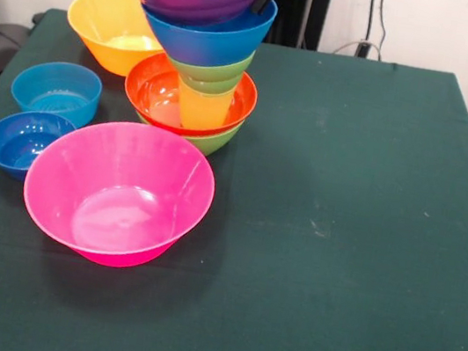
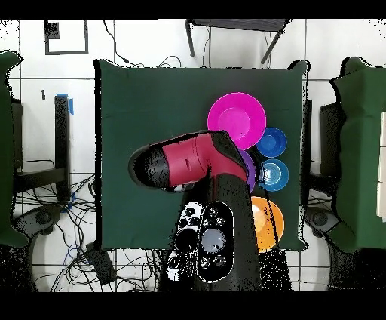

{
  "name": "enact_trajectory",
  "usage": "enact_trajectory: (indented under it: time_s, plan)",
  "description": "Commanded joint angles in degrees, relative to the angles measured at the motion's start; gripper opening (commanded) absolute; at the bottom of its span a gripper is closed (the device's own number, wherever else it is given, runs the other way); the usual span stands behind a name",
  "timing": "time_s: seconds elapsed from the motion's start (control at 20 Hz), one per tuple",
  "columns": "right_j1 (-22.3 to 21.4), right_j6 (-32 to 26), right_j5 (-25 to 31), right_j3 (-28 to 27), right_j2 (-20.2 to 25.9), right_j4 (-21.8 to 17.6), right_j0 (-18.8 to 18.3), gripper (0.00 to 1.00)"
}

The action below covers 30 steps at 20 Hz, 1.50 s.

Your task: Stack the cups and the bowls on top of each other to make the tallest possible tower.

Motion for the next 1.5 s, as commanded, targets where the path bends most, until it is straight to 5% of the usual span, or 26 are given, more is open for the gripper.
enact_trajectory:
  time_s: [0.05,0.15,0.2,1.5]
  plan:
    - [1.8,-7.7,-2.0,-1.2,5.2,-3.1,0.7,0.0]
    - [1.9,-8.0,-2.1,-1.3,5.3,-3.3,0.6,0.0]
    - [1.8,-8.4,-2.5,-1.2,5.6,-3.3,0.3,1.0]
    - [0.2,-12.1,-0.8,-0.8,7.2,-2.0,-2.2,1.0]
